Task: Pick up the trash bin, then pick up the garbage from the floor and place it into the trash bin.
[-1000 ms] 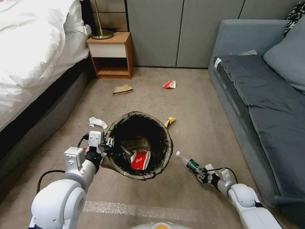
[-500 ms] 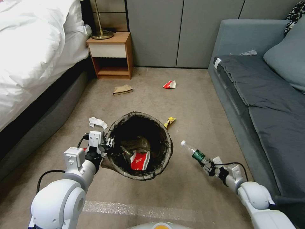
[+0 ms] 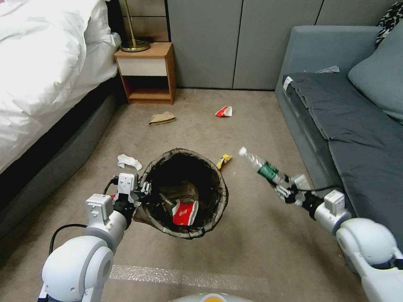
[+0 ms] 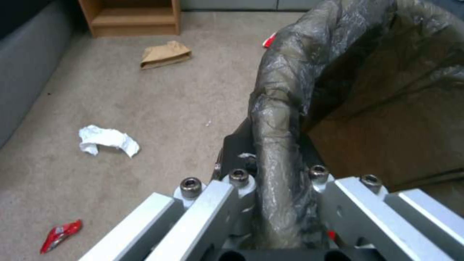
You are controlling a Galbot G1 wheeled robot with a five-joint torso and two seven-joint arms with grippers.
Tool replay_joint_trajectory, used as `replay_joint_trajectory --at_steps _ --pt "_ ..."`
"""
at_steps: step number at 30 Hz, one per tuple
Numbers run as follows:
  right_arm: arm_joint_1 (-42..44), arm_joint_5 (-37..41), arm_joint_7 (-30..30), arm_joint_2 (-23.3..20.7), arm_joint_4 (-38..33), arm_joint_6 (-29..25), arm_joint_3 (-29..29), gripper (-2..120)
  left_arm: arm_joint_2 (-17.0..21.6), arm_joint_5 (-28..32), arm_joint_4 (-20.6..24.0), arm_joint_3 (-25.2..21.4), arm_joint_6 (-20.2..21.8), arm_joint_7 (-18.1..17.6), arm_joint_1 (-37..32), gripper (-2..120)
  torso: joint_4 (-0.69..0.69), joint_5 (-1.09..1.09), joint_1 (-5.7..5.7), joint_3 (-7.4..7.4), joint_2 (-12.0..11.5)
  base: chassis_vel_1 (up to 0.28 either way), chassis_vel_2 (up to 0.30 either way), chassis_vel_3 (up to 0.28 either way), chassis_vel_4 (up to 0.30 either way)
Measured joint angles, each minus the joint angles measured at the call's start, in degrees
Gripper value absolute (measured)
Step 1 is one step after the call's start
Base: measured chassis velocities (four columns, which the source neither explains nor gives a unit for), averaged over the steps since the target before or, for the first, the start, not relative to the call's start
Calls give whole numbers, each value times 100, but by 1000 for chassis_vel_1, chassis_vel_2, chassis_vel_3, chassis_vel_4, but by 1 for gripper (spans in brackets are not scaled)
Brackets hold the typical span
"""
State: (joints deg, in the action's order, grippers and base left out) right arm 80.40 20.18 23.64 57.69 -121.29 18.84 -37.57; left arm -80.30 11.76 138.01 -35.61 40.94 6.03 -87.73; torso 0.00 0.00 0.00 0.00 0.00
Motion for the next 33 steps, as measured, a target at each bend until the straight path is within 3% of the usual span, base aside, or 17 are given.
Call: replay_joint_trajectory --at_steps 6,13,23,33 --pt "-154 577 -331 -138 -985 404 364 36 2 8 -16 23 39 0 0 3 0 -2 0 0 0 0 0 0 0" --pt "-386 730 -485 -175 -1469 767 960 36 26 19 -52 130 112 -2 115 3 -1 0 0 0 0 0 0 0 0" --pt "-558 693 -549 -426 -1448 988 1737 36 -19 30 -86 227 119 -62 229 3 -1 0 0 0 1 0 0 0 0" --pt "-484 374 -554 -430 -1329 1028 2122 36 -58 61 -90 250 122 -97 256 3 0 0 0 0 1 0 0 0 0"
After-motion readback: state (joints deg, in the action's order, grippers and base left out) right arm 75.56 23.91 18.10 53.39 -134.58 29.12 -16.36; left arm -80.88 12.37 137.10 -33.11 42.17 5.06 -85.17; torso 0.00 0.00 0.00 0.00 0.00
